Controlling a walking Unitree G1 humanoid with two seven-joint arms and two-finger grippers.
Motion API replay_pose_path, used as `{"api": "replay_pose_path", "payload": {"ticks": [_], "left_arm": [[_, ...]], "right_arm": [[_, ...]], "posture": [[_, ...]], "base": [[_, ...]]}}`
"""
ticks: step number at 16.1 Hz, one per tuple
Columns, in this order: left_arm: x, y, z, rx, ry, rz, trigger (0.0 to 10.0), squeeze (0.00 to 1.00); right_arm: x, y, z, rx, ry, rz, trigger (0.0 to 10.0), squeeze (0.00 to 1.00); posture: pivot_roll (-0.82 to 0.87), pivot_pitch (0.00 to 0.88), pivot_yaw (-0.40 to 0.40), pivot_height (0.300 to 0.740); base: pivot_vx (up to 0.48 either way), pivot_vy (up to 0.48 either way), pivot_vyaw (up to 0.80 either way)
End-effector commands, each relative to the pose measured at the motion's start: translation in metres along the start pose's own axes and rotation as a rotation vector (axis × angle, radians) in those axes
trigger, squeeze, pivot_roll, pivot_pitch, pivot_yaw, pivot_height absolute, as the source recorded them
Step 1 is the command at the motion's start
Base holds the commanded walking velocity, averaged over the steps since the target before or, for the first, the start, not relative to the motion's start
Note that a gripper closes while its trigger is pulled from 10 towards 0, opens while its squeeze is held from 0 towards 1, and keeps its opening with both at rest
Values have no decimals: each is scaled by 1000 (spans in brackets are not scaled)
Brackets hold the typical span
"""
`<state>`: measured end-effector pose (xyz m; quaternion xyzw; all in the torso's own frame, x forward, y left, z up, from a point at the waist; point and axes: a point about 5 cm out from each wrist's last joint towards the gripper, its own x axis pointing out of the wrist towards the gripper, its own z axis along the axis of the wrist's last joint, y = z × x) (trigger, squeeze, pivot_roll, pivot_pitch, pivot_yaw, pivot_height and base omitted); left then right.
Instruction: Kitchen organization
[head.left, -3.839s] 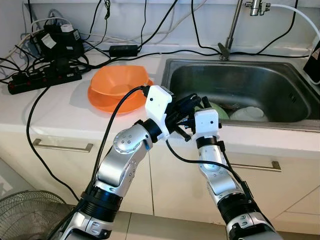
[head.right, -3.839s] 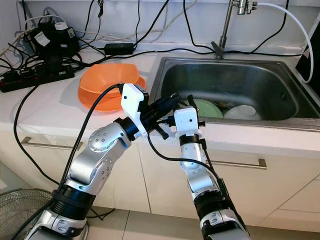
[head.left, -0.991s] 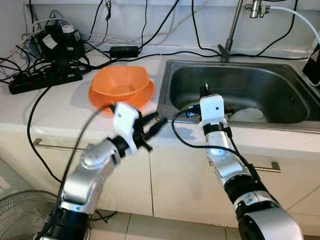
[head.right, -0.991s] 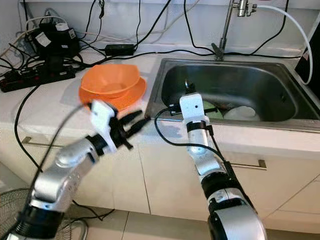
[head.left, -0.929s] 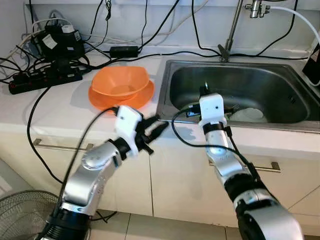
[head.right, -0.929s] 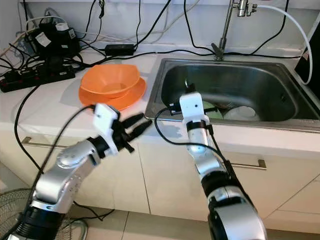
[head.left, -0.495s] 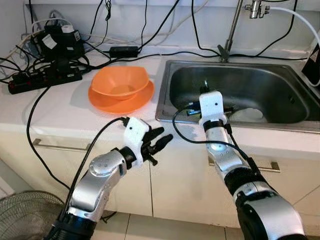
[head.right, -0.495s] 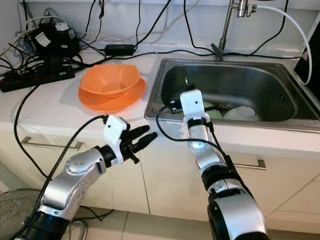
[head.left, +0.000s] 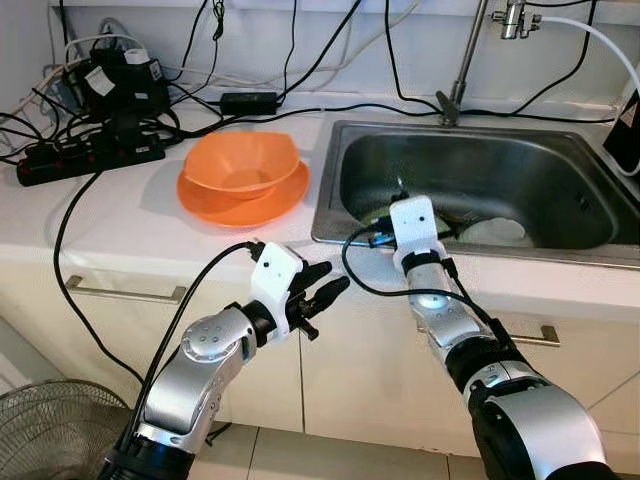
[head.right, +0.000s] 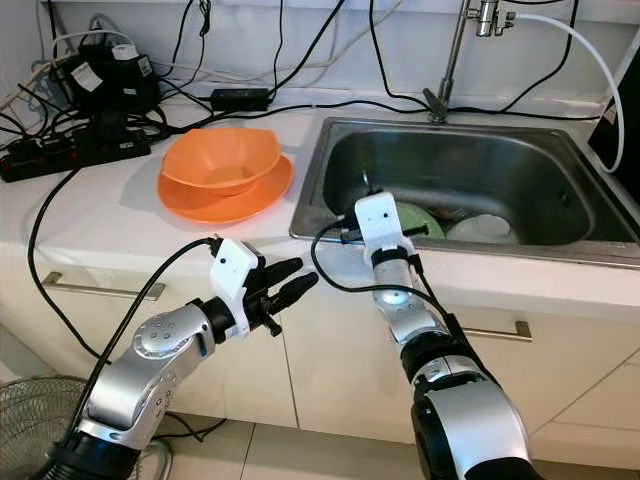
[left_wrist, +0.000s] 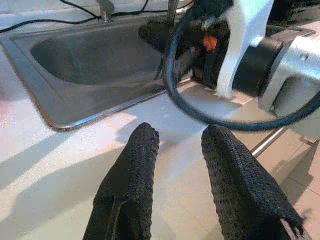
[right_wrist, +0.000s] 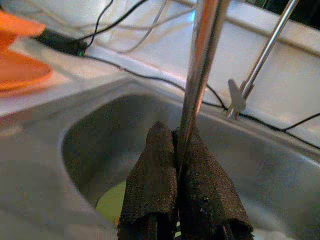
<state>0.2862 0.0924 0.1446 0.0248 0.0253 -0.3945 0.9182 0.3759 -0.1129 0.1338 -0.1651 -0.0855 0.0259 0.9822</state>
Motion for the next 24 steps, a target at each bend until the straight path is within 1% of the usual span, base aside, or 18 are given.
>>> {"api": "replay_pose_path", "payload": {"ticks": [1,5,6,7,10,12,13,14,16,17,18,19,20,22,24], "left_arm": [[0,-3,3,17,2,-7,10000,0],[-1,-5,3,16,2,-9,10000,0],[-1,-5,3,15,3,-9,10000,0],[-1,-5,3,15,4,-9,10000,0],[-1,-5,3,15,5,-8,10000,0],[-2,-5,3,15,7,-9,10000,0],[-2,-5,3,15,7,-7,10000,0],[-2,-4,4,16,6,-5,10000,0],[-2,-4,4,17,6,-2,10000,0],[-1,-3,4,17,6,-1,10000,0],[-1,-3,4,17,6,-1,10000,0],[-2,-3,4,16,6,0,10000,0],[-2,-2,4,17,6,1,10000,0],[-1,-2,5,17,5,2,10000,0],[-1,-1,5,20,1,6,10000,0]], "right_arm": [[5,4,7,-6,-12,23,10000,0],[5,6,6,-3,-2,37,10000,0],[5,6,7,0,-2,38,10000,94],[5,5,7,1,-2,37,10000,275],[5,4,7,-2,0,35,10000,259],[5,3,6,-2,2,32,10000,294],[6,3,6,-3,1,29,10000,514],[6,2,6,-4,1,27,10000,522],[6,2,7,-4,1,25,10000,596],[6,2,7,-4,1,23,10000,757],[6,2,7,-4,1,23,10000,757],[6,1,7,-7,1,18,10000,651],[6,1,7,-10,1,16,10000,0],[7,0,7,-13,1,12,10000,0],[11,-7,14,-7,-29,-19,10000,0]], "posture": [[157,12,18,740],[161,12,17,740],[162,11,18,740],[162,11,18,740],[161,14,19,740],[162,22,21,740],[163,23,20,740],[163,25,21,740],[164,26,21,740],[165,27,22,740],[165,27,22,740],[164,27,22,740],[164,27,22,740],[164,29,22,740],[155,30,25,740]], "base": [[0,0,0],[0,0,0],[0,0,0],[0,0,0],[0,0,0],[0,0,0],[0,0,0],[0,0,0],[0,0,0],[0,0,0],[0,0,0],[0,0,0],[0,0,0],[0,0,0],[0,0,0]]}}
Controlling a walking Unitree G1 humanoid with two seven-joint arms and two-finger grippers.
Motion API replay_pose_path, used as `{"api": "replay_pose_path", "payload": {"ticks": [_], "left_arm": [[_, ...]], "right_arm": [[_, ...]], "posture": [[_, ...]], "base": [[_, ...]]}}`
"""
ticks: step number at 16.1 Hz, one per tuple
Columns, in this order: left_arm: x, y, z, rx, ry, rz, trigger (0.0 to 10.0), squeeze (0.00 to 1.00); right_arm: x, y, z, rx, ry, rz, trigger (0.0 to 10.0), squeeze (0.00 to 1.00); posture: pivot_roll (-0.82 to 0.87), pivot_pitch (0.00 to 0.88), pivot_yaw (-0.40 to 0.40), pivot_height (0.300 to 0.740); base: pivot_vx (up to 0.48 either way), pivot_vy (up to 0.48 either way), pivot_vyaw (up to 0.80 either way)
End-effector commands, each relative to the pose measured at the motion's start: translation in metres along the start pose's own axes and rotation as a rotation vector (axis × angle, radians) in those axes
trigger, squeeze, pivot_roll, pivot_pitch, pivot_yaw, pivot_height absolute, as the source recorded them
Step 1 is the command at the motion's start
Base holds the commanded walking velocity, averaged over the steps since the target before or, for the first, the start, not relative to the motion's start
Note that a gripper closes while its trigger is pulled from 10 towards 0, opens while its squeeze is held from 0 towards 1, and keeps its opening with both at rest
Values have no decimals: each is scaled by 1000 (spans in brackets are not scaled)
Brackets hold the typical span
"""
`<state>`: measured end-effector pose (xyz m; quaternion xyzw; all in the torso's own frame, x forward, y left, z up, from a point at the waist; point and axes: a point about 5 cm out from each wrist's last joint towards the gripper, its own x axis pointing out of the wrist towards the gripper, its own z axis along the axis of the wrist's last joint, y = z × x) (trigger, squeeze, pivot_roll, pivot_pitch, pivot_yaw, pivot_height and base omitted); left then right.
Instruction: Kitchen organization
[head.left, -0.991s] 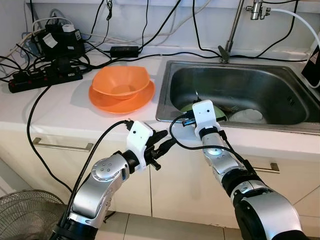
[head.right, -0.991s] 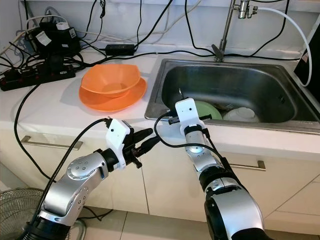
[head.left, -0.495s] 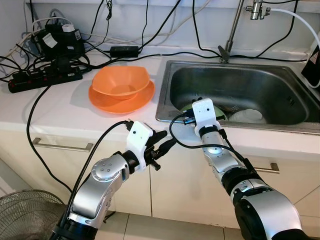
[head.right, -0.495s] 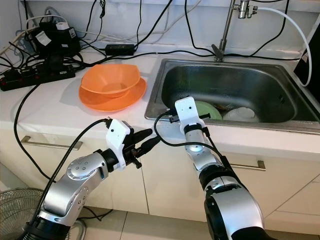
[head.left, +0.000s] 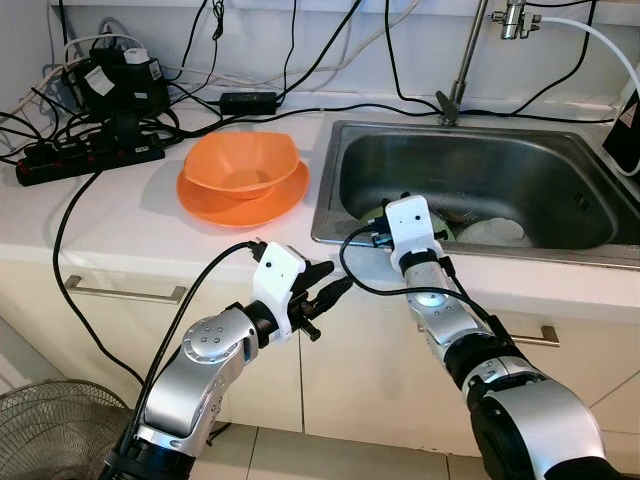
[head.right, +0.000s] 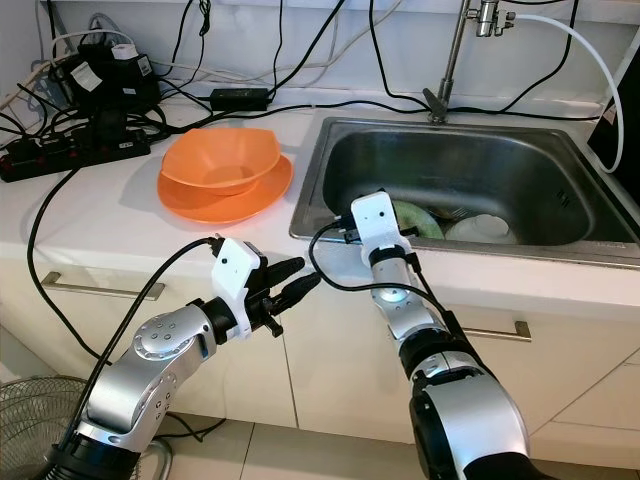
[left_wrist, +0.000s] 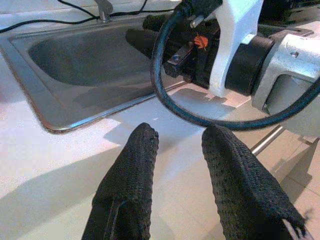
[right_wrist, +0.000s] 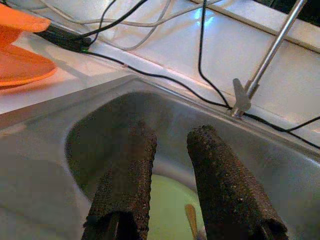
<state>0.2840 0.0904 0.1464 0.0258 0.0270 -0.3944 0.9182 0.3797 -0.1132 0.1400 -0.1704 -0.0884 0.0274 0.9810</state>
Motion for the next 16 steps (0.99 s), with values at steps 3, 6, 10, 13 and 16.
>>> {"api": "replay_pose_path", "payload": {"ticks": [3,6,10,13,16], "left_arm": [[1,2,4,19,-8,2,10000,0],[3,1,6,18,-15,-10,10000,0],[1,6,6,23,-17,27,10000,0],[0,10,5,29,-23,63,10000,0],[4,18,9,45,-70,159,10000,0]], "right_arm": [[13,-18,20,10,-74,-71,10000,0],[15,-27,22,-13,-84,-89,10000,0],[17,-39,27,-10,-120,-126,10000,0],[13,-45,28,2,-164,-148,10000,0],[1,-49,32,41,-262,-172,10000,0]], "posture": [[142,27,27,740],[140,25,26,740],[140,31,22,740],[134,32,21,740],[119,32,26,740]], "base": [[0,0,0],[0,0,0],[0,0,0],[0,0,0],[0,0,0]]}}
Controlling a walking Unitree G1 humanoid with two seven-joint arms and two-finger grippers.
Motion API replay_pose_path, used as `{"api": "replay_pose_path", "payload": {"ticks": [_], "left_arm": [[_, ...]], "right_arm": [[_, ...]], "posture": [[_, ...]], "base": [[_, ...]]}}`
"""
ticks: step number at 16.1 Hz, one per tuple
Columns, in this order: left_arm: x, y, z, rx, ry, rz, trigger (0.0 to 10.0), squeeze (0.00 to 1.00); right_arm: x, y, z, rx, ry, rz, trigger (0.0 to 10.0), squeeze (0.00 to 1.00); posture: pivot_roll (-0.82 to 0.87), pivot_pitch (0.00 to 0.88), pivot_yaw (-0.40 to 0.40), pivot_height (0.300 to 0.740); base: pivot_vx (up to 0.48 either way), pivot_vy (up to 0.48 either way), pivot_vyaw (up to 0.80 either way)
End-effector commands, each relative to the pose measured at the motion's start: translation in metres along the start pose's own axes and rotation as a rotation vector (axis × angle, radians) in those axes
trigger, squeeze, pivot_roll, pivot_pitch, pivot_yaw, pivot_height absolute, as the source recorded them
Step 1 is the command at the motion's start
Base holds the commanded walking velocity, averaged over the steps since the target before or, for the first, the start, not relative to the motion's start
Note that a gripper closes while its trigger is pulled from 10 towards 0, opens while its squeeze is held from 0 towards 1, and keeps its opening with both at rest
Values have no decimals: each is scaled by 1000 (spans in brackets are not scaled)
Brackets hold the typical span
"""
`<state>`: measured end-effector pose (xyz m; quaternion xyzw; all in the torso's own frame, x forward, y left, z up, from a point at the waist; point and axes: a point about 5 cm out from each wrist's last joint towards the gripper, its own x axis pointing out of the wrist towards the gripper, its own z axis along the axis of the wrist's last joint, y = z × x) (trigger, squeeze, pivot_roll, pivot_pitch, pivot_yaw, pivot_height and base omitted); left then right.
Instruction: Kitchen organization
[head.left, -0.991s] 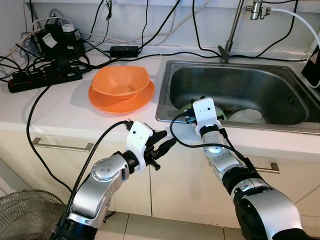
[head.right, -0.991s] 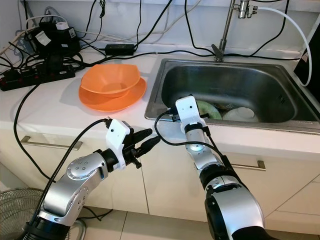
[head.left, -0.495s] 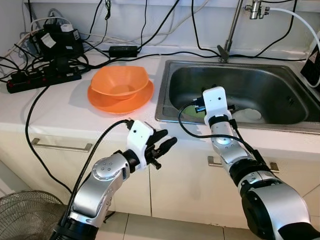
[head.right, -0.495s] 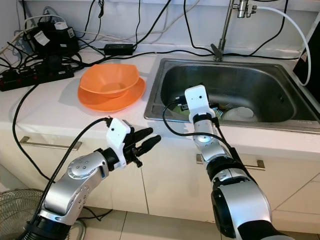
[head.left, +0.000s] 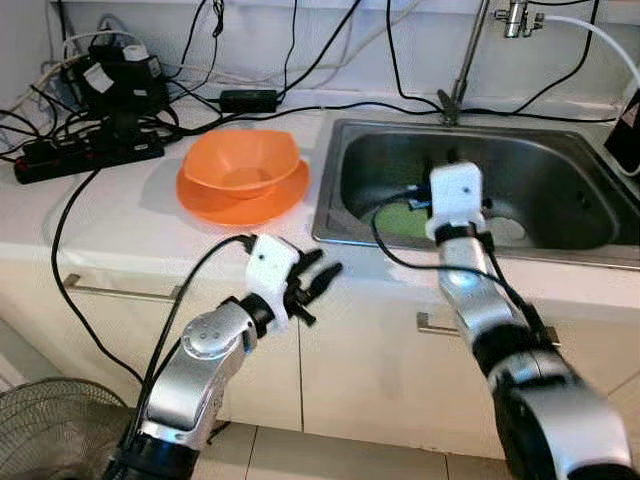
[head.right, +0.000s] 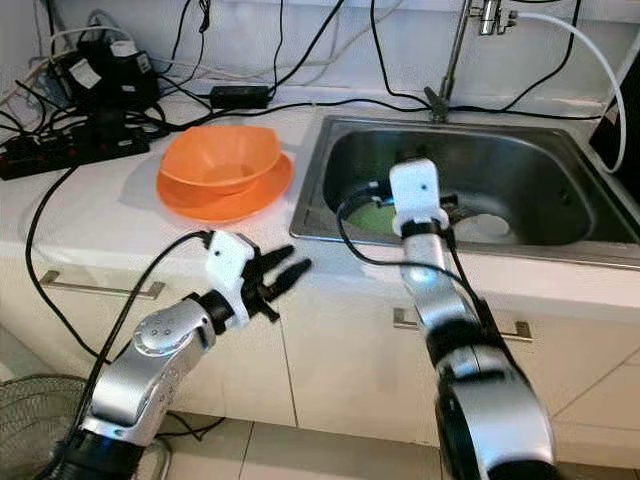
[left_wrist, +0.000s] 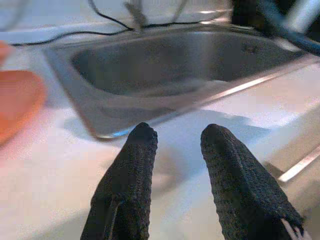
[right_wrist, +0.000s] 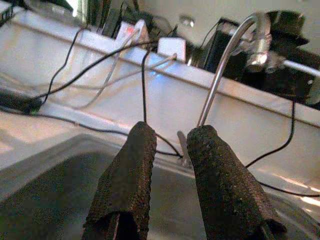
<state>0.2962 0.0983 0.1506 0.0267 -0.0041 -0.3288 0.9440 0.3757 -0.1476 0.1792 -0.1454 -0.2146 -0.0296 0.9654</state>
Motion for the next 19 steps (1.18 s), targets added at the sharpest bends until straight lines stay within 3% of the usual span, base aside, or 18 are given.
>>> {"api": "replay_pose_path", "payload": {"ticks": [1,5,7,8,14,16,17,19], "left_arm": [[3,5,6,23,-28,33,10000,0],[5,11,10,25,-57,79,10000,0],[8,21,15,34,-116,187,10000,0],[8,23,16,38,-129,209,10000,0],[7,29,23,69,-190,313,10000,0],[6,35,29,130,-214,397,10000,0],[7,40,29,197,-175,434,10000,0],[9,50,37,272,-168,445,10000,0]], "right_arm": [[1,-4,7,24,-38,-21,10000,0],[-15,-4,6,50,-50,-27,10000,0],[-45,6,1,95,-11,-8,10000,0],[-51,8,-1,104,3,-8,10000,0],[-75,11,4,145,20,-11,10000,0],[-82,14,2,147,50,-7,10000,0],[-84,18,1,148,65,-3,10000,0],[-87,21,1,153,80,-1,10000,0]], "posture": [[111,33,28,740],[95,34,35,740],[86,30,39,740],[84,30,42,740],[65,24,53,740],[71,15,60,740],[74,13,62,740],[71,9,69,740]], "base": [[0,0,0],[0,0,0],[0,0,0],[0,0,0],[0,0,0],[0,0,0],[0,0,0],[0,0,0]]}}
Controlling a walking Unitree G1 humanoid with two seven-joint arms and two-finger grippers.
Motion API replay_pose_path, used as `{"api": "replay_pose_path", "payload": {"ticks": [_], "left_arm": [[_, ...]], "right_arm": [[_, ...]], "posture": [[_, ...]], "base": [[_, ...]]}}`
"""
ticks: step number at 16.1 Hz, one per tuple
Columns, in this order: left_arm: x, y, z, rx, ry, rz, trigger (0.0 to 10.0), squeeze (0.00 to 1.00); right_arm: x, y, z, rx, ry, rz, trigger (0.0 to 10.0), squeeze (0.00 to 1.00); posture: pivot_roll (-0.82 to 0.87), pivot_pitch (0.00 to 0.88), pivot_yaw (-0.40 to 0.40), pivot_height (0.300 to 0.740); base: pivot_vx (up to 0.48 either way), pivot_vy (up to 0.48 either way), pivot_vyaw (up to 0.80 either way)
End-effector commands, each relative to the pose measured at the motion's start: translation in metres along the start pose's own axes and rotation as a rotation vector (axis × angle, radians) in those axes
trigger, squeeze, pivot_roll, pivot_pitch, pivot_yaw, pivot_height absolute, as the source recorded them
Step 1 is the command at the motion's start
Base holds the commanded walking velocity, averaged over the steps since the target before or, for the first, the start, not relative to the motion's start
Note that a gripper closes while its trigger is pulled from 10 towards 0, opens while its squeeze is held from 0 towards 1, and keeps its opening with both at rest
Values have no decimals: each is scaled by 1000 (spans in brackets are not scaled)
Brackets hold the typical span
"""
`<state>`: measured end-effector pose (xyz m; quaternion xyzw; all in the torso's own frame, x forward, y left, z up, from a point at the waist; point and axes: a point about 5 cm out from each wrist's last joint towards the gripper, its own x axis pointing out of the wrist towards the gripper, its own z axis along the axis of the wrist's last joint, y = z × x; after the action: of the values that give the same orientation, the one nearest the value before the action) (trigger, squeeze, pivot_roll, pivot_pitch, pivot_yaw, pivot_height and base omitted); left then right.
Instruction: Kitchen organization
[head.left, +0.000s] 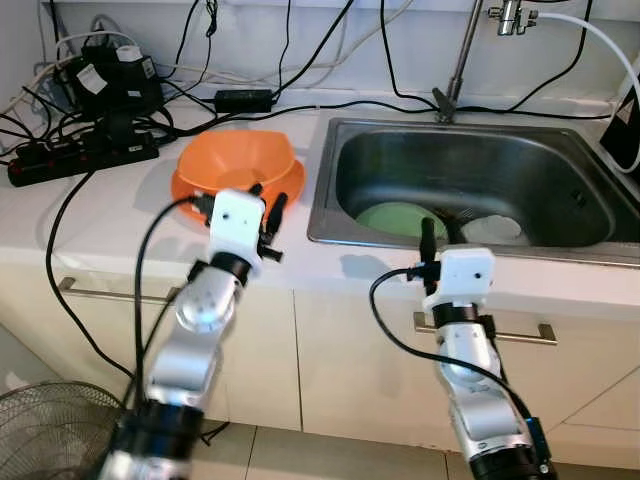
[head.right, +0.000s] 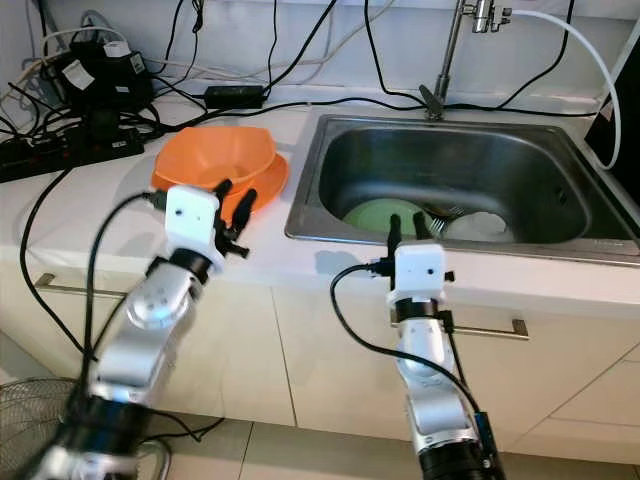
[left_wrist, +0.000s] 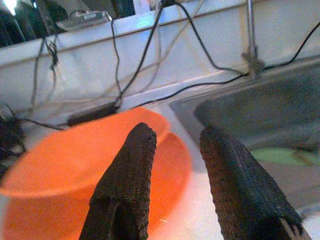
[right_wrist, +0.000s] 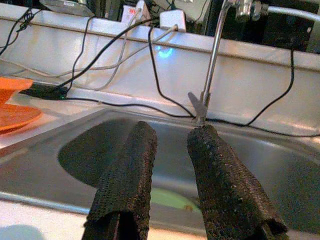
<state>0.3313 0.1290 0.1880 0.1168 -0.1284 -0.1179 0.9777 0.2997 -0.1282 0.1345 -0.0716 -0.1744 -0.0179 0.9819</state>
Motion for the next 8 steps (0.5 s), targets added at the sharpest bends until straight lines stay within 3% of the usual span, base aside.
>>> {"api": "replay_pose_path", "payload": {"ticks": [1,4,8], "left_arm": [[5,7,4,55,-2,21,10000,0],[21,27,-2,171,58,35,10000,0],[44,41,-11,264,179,-56,10000,0]], "right_arm": [[-1,1,3,5,0,-4,10000,0],[-5,3,2,10,18,-6,10000,0],[-3,2,3,8,24,-24,10000,0]], "posture": [[68,9,74,740],[57,5,88,740],[46,18,100,740]], "base": [[0,0,0],[0,0,0],[0,0,0]]}}
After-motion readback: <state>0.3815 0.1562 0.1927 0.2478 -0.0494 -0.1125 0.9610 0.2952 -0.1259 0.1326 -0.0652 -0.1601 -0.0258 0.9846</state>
